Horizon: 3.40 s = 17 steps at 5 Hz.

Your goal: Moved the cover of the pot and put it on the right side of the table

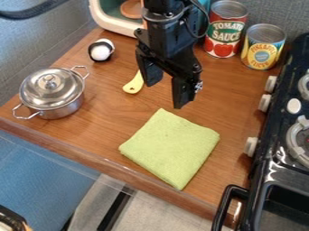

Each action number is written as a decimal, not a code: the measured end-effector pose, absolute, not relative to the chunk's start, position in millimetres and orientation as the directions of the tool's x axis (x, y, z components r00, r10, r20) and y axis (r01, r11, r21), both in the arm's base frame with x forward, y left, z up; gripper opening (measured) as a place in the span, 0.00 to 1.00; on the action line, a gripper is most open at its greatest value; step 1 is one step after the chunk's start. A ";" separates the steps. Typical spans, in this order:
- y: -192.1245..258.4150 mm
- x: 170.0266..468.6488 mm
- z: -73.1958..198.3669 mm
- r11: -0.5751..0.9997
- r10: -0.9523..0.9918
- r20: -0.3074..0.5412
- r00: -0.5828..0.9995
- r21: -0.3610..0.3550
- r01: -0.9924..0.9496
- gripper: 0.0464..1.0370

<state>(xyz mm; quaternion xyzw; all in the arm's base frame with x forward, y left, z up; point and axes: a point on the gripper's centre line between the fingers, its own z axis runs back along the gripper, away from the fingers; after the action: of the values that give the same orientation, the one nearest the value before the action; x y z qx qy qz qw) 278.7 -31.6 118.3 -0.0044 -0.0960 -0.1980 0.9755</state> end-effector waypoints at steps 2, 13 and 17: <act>9.3 281.6 112.1 0.952 -0.297 0.200 0.934 -0.008 0.305 0.96; 182.2 269.6 67.8 0.983 0.018 0.103 0.995 0.179 -0.037 0.32; 116.4 302.1 151.8 0.991 -0.028 0.236 0.971 0.132 -0.004 0.24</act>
<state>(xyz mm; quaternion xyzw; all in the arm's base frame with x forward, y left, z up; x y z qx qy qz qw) 302.1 116.4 151.8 0.0658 -0.1193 -0.0060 0.9907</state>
